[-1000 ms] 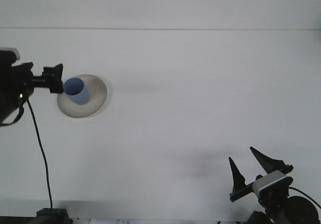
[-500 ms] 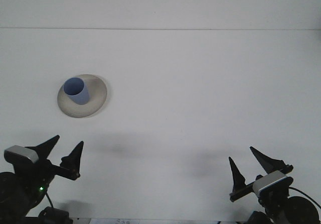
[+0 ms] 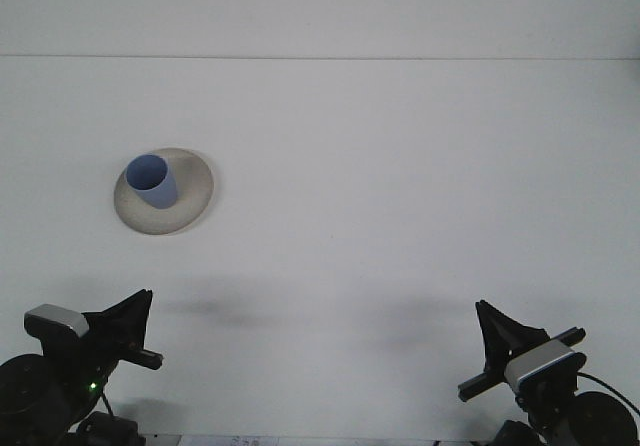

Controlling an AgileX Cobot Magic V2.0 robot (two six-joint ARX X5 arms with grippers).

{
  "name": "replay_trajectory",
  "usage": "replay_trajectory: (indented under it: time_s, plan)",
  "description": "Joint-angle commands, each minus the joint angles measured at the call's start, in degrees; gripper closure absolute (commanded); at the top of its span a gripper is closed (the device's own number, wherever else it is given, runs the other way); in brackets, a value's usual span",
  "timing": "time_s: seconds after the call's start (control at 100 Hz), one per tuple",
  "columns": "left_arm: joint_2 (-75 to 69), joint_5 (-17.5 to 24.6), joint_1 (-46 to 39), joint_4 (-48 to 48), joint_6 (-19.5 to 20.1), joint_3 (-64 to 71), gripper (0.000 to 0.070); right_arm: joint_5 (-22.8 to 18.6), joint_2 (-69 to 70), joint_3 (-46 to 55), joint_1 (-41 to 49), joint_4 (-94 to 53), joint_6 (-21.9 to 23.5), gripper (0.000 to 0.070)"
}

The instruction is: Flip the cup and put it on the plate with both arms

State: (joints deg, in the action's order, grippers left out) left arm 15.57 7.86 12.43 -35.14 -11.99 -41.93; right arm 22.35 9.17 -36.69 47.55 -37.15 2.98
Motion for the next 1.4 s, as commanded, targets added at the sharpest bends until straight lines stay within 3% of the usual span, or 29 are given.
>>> replay_trajectory:
  time_s: [0.0,0.62,0.77,0.9,0.96,1.14,1.39]
  plan:
    - [0.02,0.15,0.17,0.68,-0.31,-0.74,0.0688,0.15,-0.13,-0.15,0.44,0.76,0.22,0.0696]
    - [0.02,0.15,0.17,0.92,-0.26,-0.74,0.0688,0.15,-0.13,-0.15,0.44,1.09,0.22,0.0696]
    - [-0.74,-0.74,-1.22,3.04,9.55,0.35,0.0688,0.15,-0.13,-0.15,0.44,1.11,0.22,0.0696]
    - [-3.23,-1.07,-4.74,14.53,14.99,8.61,0.0688,0.15,-0.13,-0.15,0.44,1.09,0.22,0.0696]
    - [-5.18,-3.34,-6.49,20.13,17.07,14.47,0.0688,0.15,-0.13,-0.15,0.44,1.09,0.22,0.0696]
    - [-11.5,-11.08,-10.69,31.87,17.27,30.4,0.0688,0.15,-0.13,-0.15,0.44,1.09,0.22,0.0696]
    - [-15.41,-12.94,-12.2,35.91,17.07,39.34,0.0688,0.15,-0.13,-0.15,0.44,1.11,0.22,0.0696]
